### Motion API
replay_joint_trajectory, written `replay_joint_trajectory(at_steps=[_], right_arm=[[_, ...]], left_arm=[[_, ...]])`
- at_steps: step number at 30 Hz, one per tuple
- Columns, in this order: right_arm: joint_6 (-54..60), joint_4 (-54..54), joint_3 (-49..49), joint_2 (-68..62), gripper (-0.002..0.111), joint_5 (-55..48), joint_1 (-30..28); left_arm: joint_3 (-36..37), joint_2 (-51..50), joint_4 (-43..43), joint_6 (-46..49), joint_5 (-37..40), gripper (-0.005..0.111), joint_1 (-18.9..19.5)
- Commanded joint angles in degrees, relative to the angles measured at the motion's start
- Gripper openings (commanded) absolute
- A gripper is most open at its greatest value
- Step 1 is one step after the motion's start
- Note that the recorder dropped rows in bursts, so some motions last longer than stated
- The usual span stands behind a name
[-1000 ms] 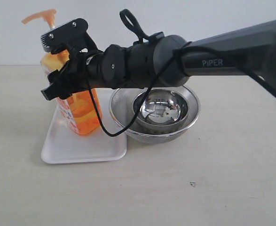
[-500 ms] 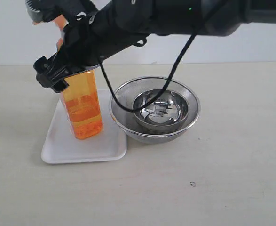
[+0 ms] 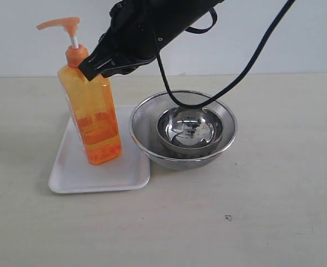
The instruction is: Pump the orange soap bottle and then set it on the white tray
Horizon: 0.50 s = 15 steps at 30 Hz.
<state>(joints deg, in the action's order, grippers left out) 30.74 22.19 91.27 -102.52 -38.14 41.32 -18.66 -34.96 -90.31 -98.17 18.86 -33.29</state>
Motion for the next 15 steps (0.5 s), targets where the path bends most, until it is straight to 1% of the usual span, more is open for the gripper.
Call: replay_joint_trajectory(at_steps=[1,3,6,8,11,15], right_arm=[[-0.5,0.77,0.22,0.7,0.007,0.24,-0.28],[-0.5,0.77,0.22,0.7,0.006,0.69,-0.28],[-0.24,0.77,0.22,0.7,0.007,0.69,-0.28],[-0.24,-0.18,0.22,0.7,0.007,0.69,-0.28],[0.57,-2.87,0.22,0.7,0.007,1.24,-0.28],[0.65,-5.73,0.22,0.19,0.006,2.88,-0.28]], left_arm=[[0.23,0.09,-1.25,-1.21,0.44,0.005,0.16],[0.11,-0.76,-3.07,-1.89,0.58,0.005,0.16],[-0.25,-4.03,-9.64,-9.64,2.04,0.005,0.16],[-1.16,-7.83,-9.64,-13.11,4.64,0.005,0.16],[-3.21,-14.99,-9.64,-13.11,8.16,0.005,0.16],[-7.98,-25.18,-9.64,-11.24,8.81,0.005,0.16]])
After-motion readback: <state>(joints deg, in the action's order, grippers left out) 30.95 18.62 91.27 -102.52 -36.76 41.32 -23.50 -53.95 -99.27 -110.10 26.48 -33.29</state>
